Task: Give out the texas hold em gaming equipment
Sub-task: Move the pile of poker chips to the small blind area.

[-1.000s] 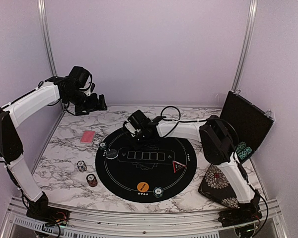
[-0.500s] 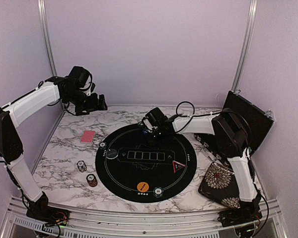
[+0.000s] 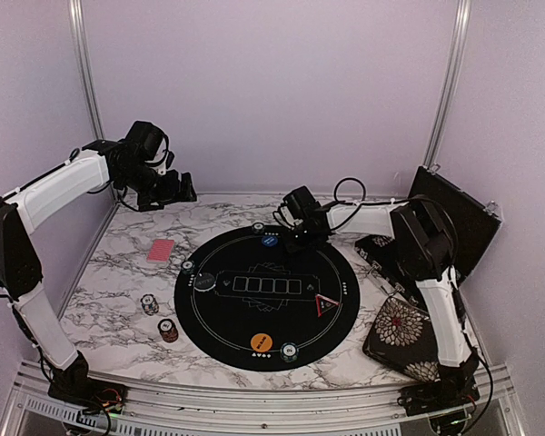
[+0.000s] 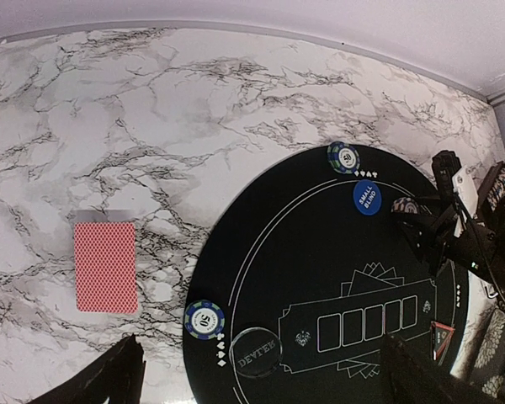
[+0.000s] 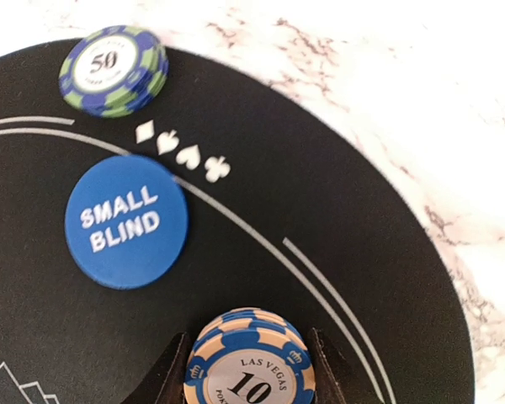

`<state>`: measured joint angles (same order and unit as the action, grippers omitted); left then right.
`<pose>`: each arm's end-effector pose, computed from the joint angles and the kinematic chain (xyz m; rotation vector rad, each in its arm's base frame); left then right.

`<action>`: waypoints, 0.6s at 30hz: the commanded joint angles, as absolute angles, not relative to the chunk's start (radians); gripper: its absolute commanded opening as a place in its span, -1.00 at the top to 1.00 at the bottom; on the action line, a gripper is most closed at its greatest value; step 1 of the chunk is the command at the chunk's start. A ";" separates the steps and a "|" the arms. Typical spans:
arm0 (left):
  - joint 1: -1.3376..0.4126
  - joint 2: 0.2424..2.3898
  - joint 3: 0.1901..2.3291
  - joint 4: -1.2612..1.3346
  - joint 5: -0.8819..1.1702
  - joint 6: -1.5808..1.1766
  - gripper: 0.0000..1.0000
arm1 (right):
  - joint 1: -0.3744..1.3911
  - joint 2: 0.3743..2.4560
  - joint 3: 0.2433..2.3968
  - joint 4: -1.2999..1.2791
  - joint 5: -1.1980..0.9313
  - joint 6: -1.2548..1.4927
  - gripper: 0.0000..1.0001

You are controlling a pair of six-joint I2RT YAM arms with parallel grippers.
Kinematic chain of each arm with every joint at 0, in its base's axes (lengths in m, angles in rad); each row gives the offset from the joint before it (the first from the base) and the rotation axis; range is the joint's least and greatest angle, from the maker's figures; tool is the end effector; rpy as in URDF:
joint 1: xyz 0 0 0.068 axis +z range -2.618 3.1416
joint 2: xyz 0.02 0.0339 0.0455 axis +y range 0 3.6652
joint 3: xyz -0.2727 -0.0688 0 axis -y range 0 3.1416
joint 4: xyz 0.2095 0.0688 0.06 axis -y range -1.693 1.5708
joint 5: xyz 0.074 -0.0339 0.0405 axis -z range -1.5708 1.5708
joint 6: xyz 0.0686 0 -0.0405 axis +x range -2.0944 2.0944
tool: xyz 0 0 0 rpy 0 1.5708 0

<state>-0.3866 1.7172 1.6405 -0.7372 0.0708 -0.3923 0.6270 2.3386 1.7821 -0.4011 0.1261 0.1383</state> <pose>0.3418 -0.1444 0.3235 0.0273 2.4301 -0.4465 0.4106 0.2868 0.1338 -0.5615 2.4606 0.1505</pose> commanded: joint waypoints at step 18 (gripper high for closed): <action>-0.382 1.726 1.641 -0.717 0.091 -0.376 -0.98 | 0.575 2.598 2.100 -0.543 0.169 0.097 0.34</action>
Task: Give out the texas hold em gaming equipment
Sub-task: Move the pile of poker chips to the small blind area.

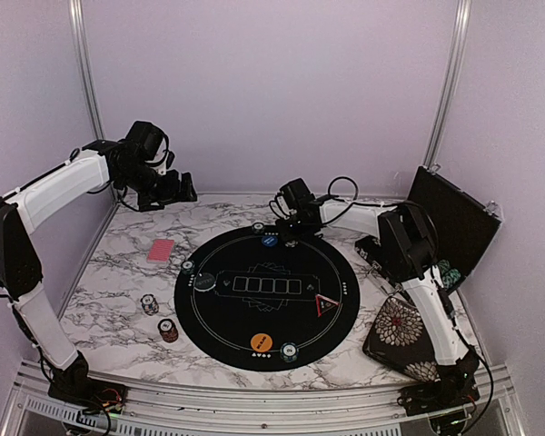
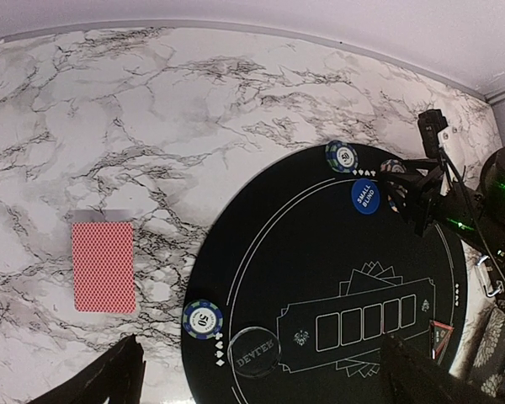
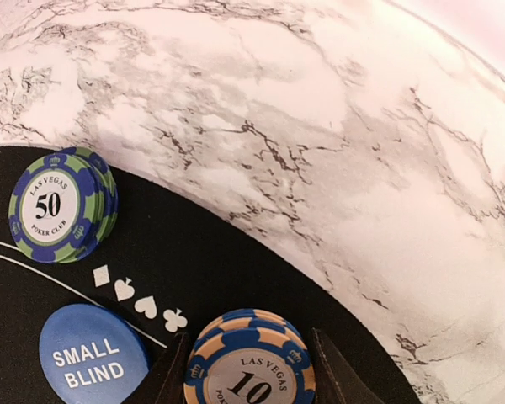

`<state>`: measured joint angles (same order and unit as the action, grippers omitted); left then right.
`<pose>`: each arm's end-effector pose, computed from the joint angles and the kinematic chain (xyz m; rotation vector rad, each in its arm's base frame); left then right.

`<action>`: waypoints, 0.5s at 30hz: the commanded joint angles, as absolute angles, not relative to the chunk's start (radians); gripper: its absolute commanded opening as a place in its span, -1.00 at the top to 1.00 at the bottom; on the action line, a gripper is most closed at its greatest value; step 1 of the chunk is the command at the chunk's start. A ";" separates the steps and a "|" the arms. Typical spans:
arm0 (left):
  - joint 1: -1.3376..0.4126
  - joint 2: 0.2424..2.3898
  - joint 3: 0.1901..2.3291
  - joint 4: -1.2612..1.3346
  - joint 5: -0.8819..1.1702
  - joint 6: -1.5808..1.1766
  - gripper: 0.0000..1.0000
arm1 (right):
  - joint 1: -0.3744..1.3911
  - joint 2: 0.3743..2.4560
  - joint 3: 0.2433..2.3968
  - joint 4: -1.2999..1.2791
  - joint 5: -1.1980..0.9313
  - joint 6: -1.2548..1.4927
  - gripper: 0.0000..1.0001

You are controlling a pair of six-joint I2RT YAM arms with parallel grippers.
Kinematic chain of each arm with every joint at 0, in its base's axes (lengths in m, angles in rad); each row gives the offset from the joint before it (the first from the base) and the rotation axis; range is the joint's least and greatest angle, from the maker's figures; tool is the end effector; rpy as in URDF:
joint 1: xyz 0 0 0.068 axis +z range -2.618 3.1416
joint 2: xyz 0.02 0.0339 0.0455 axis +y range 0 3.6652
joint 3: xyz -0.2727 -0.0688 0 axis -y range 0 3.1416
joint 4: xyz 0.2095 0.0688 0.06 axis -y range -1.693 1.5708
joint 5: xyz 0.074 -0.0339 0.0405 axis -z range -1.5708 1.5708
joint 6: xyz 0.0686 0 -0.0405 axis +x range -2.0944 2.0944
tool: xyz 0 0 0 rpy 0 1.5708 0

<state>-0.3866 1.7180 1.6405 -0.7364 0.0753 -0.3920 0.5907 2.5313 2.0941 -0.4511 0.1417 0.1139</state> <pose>0.3420 -0.1448 0.3233 0.0298 2.4308 -0.4515 0.4607 0.2973 0.1253 -0.5188 2.3962 0.1371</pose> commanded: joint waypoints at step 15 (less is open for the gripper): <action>-0.382 1.735 1.643 -0.707 0.098 -0.378 -0.98 | 0.574 2.493 2.026 -0.537 0.184 0.105 0.34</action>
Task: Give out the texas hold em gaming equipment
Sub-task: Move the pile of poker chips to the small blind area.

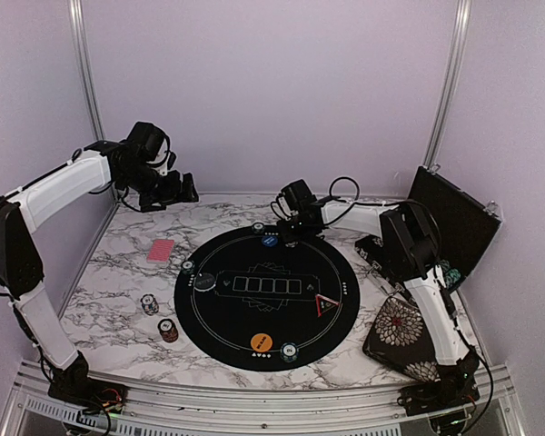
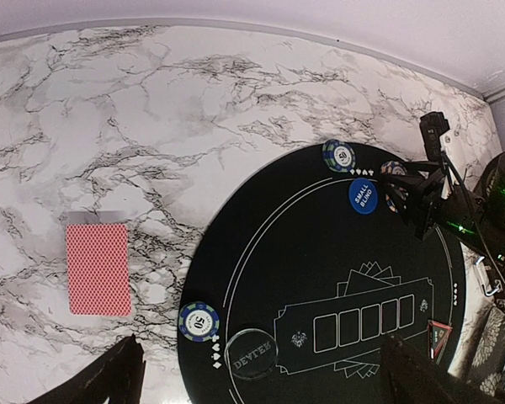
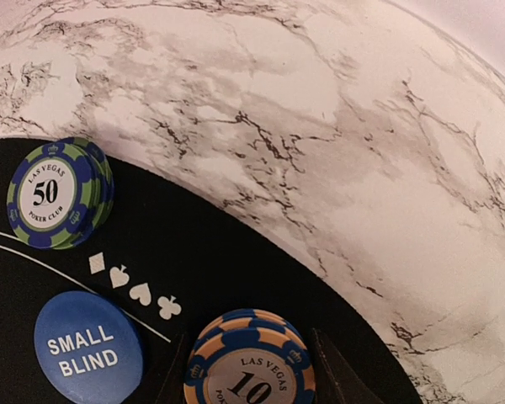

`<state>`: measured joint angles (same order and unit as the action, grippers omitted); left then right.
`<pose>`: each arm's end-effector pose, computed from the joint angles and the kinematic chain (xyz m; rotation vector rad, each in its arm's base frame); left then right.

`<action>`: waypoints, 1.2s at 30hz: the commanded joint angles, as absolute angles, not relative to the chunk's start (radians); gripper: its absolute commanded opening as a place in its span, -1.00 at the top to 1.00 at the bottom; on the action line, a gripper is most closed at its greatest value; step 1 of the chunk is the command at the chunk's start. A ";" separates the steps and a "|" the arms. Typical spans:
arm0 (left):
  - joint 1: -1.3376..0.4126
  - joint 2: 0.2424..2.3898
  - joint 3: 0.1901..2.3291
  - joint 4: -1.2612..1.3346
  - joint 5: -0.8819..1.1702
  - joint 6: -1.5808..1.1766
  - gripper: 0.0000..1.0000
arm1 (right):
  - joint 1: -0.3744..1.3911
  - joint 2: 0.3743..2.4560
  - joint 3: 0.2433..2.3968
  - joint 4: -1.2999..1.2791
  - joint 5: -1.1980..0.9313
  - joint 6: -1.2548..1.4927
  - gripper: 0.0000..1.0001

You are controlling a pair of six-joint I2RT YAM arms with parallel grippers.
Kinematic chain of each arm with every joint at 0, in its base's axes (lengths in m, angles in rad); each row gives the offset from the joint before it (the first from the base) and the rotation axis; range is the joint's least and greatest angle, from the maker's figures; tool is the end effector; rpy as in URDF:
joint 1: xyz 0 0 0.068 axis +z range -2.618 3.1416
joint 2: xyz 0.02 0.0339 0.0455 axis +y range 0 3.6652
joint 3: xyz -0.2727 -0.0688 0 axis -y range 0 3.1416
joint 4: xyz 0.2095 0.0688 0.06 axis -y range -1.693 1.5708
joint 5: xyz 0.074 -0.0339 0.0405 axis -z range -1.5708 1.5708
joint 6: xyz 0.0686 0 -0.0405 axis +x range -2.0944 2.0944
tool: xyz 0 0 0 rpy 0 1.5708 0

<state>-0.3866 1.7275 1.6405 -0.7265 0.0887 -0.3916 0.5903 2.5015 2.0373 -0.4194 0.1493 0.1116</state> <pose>0.3443 -0.1467 0.3210 0.0369 2.4326 -0.4670 0.4567 0.2937 0.1266 -0.5159 2.3902 0.1290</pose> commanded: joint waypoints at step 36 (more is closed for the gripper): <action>-0.382 1.726 1.623 -0.703 0.094 -0.369 -0.98 | 0.615 2.352 1.910 -0.513 0.180 0.133 0.33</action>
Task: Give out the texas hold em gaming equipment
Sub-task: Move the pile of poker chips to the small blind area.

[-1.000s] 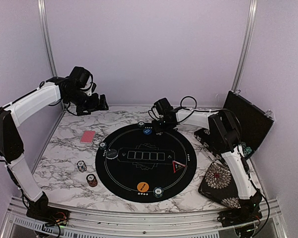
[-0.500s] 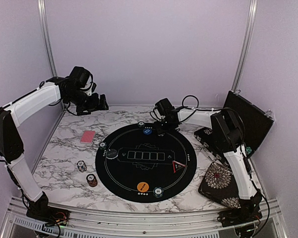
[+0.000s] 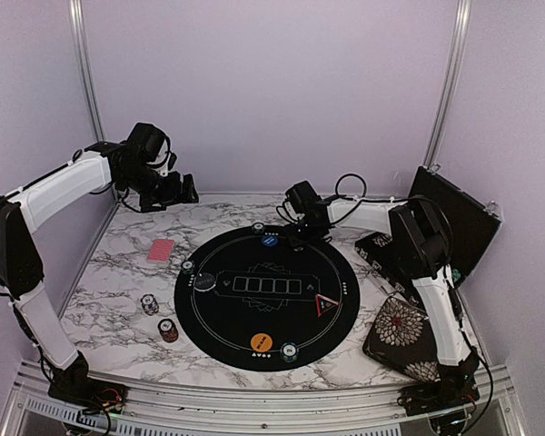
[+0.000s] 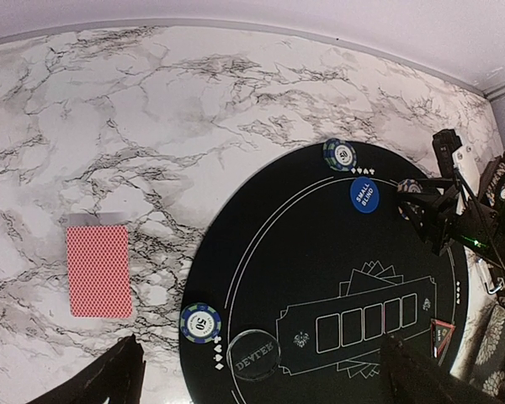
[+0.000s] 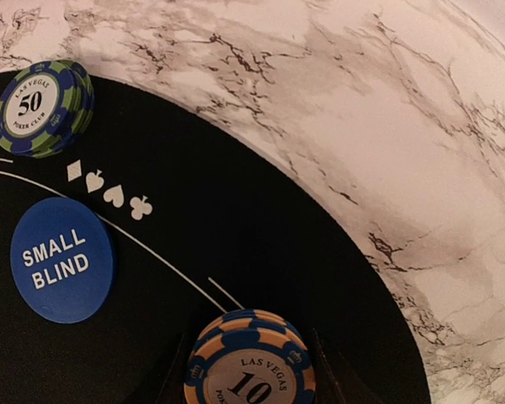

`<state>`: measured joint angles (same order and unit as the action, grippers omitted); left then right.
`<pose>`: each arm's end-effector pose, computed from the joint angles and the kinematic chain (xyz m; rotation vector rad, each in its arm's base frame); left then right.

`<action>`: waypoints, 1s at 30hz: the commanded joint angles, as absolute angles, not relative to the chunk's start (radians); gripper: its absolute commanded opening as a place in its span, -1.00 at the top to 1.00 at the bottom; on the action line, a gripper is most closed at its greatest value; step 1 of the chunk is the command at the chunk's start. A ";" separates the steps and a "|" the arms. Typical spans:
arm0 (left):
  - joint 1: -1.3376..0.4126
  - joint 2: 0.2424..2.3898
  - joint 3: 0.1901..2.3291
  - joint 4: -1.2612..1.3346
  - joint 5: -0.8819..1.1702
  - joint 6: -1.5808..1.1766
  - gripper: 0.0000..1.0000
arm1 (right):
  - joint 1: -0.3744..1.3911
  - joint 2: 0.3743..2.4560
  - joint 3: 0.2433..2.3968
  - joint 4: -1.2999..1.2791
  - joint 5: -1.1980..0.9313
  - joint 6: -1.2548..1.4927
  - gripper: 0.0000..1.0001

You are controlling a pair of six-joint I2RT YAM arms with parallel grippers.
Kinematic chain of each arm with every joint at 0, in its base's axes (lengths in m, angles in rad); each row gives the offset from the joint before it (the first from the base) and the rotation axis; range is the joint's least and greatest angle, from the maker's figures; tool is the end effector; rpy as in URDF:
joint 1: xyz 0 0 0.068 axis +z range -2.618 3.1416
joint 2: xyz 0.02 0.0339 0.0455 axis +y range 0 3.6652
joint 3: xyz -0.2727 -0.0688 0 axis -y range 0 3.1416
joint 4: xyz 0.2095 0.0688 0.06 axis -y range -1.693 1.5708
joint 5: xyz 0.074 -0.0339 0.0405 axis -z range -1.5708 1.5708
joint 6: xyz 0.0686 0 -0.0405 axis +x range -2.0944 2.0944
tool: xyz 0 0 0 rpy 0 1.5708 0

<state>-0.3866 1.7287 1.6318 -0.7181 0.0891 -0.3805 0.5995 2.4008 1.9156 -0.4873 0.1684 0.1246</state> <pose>0.3449 -0.1470 0.3187 0.0505 2.4328 -0.4620 0.4311 0.2807 0.1359 -0.5298 2.4684 0.0765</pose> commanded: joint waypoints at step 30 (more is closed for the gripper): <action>-0.382 1.726 1.620 -0.703 0.105 -0.367 -0.98 | 0.625 2.284 1.796 -0.500 0.200 0.192 0.32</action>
<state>-0.3866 1.7287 1.6310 -0.7143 0.0929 -0.3775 0.6140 2.3260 1.8042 -0.4927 0.1867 0.1726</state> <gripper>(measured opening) 0.989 0.398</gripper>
